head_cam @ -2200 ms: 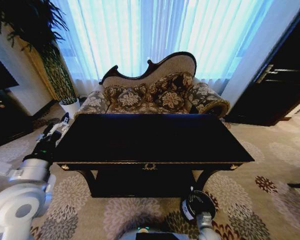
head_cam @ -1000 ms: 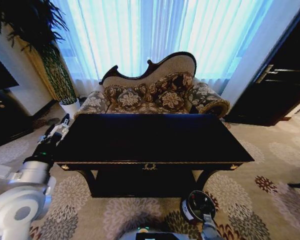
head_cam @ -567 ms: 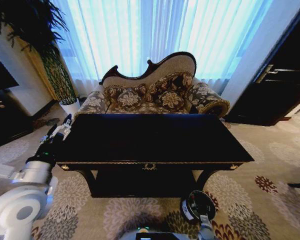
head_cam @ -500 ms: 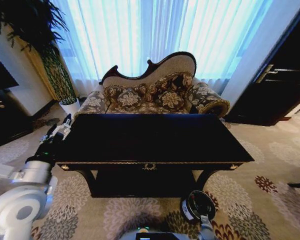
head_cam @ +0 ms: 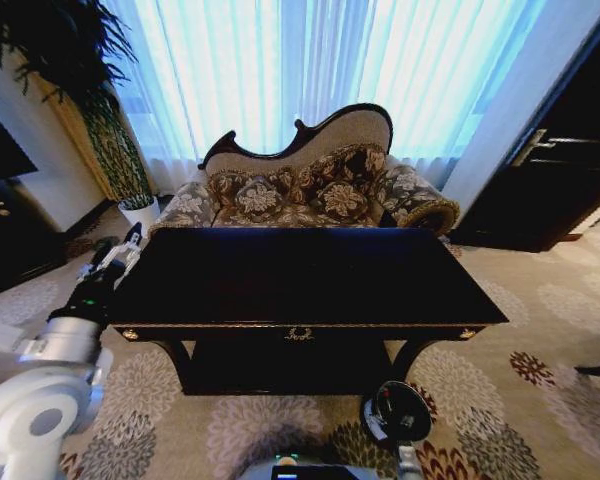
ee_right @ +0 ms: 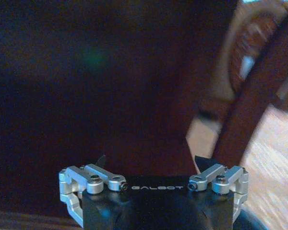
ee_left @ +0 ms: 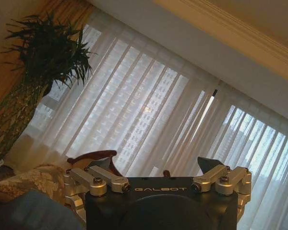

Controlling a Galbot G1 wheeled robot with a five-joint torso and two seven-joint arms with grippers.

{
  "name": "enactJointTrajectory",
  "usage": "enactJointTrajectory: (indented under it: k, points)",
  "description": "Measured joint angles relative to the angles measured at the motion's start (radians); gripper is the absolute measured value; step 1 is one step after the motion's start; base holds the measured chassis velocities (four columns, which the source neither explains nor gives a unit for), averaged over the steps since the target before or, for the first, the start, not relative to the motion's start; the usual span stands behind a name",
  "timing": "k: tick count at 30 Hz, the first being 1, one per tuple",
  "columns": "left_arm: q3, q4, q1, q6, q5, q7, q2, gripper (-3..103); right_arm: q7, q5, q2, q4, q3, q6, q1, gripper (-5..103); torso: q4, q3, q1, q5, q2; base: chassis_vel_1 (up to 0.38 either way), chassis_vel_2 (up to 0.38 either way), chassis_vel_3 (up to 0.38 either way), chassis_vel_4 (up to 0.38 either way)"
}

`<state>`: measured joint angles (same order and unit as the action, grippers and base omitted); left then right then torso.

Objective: Move to the front of the table and place the trash on the table into the trash bin.

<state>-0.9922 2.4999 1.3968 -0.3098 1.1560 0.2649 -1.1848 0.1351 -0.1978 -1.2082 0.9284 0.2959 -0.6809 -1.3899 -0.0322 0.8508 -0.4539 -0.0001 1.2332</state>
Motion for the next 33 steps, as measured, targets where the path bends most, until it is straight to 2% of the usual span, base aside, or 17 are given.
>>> enactJointTrajectory:
  k: [1,3,6,7,8,10,12,14,17,18,23,29,31,33]
  points:
    - [0.000,0.000,0.000,0.000,0.000,0.000,0.000,100,0.000,0.000,0.000,0.000,0.000,0.000,0.000,100,0.0000,0.000,0.000,0.0000,0.000,0.000,0.000,0.000,0.000]
    - [0.028,0.000,0.003,0.004,-0.016,-0.001,-0.010,100,-0.026,-0.030,0.047,0.090,0.018,-0.010,-0.075,100,-0.0003,0.000,0.000,-0.0005,0.000,0.000,0.000,0.000,0.000]
    - [0.049,0.000,0.003,0.006,-0.030,-0.002,-0.018,100,-0.026,-0.057,0.061,0.153,0.029,-0.008,-0.117,100,-0.0004,0.000,0.000,-0.0005,0.000,0.000,0.000,0.000,0.000]
    - [0.066,0.000,0.002,0.006,-0.043,-0.002,-0.025,100,-0.015,-0.081,0.067,0.232,0.038,0.005,-0.164,100,-0.0003,0.000,0.000,-0.0003,0.000,0.000,0.000,0.000,0.000]
    - [0.084,0.000,0.001,0.007,-0.059,-0.002,-0.031,100,0.003,-0.101,0.069,0.303,0.044,0.021,-0.207,100,-0.0001,0.000,0.000,0.0005,0.000,0.000,0.000,0.000,0.000]
    - [0.121,0.000,0.004,0.008,-0.102,-0.002,-0.044,100,0.056,-0.122,0.057,0.518,0.065,0.053,-0.351,100,-0.0006,0.000,0.000,-0.0003,0.000,0.000,0.000,0.000,0.000]
    - [0.124,0.000,0.006,0.008,-0.107,0.000,-0.046,100,0.069,-0.122,0.051,0.566,0.073,0.060,-0.380,100,-0.0012,0.000,0.000,-0.0004,0.000,0.000,0.000,0.000,0.000]
    - [0.124,0.000,0.022,0.008,-0.119,0.013,-0.047,100,0.144,-0.123,0.027,0.775,0.104,0.100,-0.476,100,-0.0002,0.000,0.000,-0.0003,0.000,0.000,0.000,0.000,0.000]
    - [0.116,0.000,0.031,0.006,-0.119,0.020,-0.044,100,0.183,-0.120,0.019,0.868,0.118,0.125,-0.521,100,-0.0001,0.000,0.000,-0.0003,0.000,0.000,0.000,0.000,0.000]
    - [0.101,0.000,0.033,0.004,-0.116,0.027,-0.040,100,0.221,-0.099,0.014,0.963,0.135,0.138,-0.574,100,-0.0003,0.000,0.000,-0.0004,0.000,0.000,0.000,0.000,0.000]
    - [0.090,0.000,0.026,-0.009,-0.118,0.046,-0.047,100,0.261,-0.066,0.005,1.107,0.178,0.152,-0.629,100,-0.0003,0.000,0.000,-0.0003,0.000,0.000,0.000,0.000,0.000]
    - [0.100,0.000,0.046,-0.027,-0.131,0.063,-0.056,100,0.264,-0.071,0.001,1.225,0.253,0.167,-0.615,100,-0.0002,0.000,0.000,-0.0001,0.000,0.000,0.000,0.000,0.000]
    - [0.101,0.000,0.050,-0.031,-0.131,0.066,-0.052,100,0.265,-0.095,0.005,1.266,0.285,0.184,-0.605,100,0.0000,0.000,0.000,-0.0002,0.000,0.000,0.000,0.000,0.000]
    - [0.096,0.000,0.047,-0.036,-0.132,0.073,-0.035,100,0.274,-0.157,0.019,1.344,0.345,0.237,-0.582,100,-0.0004,0.000,0.000,-0.0001,0.000,0.000,0.000,0.000,0.000]
